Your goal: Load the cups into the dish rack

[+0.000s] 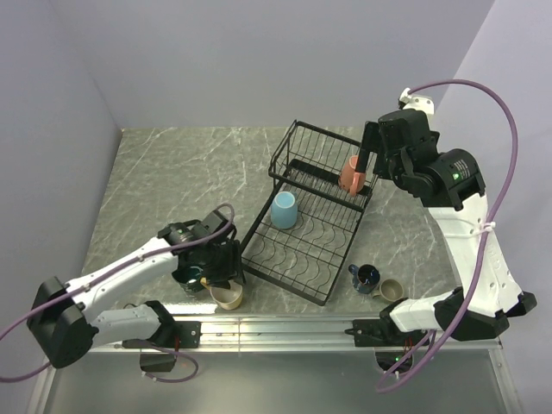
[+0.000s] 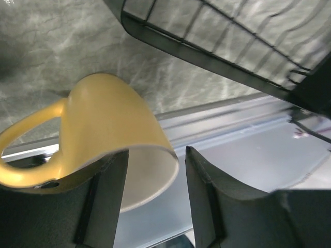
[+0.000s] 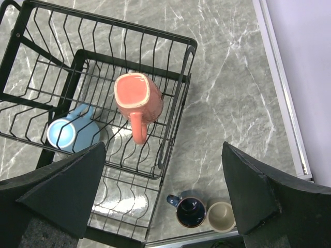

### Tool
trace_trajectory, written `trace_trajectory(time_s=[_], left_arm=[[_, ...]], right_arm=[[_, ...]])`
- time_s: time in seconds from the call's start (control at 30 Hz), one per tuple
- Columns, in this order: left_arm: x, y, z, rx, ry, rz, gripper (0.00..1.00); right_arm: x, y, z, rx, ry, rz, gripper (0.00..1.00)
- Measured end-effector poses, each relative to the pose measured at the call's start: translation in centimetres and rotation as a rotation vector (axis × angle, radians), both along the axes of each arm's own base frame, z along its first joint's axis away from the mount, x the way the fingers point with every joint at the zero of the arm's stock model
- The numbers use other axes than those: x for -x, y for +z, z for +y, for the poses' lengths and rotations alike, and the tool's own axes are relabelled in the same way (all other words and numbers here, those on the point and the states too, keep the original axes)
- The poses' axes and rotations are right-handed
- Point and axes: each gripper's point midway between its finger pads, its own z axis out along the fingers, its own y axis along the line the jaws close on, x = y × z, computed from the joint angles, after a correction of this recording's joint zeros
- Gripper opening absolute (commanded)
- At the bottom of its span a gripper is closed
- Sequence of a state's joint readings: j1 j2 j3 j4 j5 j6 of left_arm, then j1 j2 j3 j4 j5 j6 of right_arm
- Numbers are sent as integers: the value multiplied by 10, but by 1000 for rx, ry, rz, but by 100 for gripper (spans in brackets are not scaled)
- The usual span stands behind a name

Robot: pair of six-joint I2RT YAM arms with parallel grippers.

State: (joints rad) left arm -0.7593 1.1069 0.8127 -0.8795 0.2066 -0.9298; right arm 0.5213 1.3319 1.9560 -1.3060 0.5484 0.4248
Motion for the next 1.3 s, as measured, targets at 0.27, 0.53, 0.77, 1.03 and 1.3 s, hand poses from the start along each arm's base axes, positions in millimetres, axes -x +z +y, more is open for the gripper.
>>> trace_trajectory(time_s=[0.27,0.53,0.77,1.03,1.3], left_arm=[[12,-32,-4,-128,-48,73,27],[9,-29,2,-194,-45,49,0],[4,-5,1,-199,-48,29,1],[-26,107,-27,227,-27,-236,0],[-30,226,-26,655,-39,-516,0]], right_arm=[[-2,-2,2,14,13,1,100],[-4,-4,2,26,21,4,100],[-4,5,4,29,41,-17,100],[28,33,102,-148,465,-142,100],[99,24,223,-423,913,-95,100]])
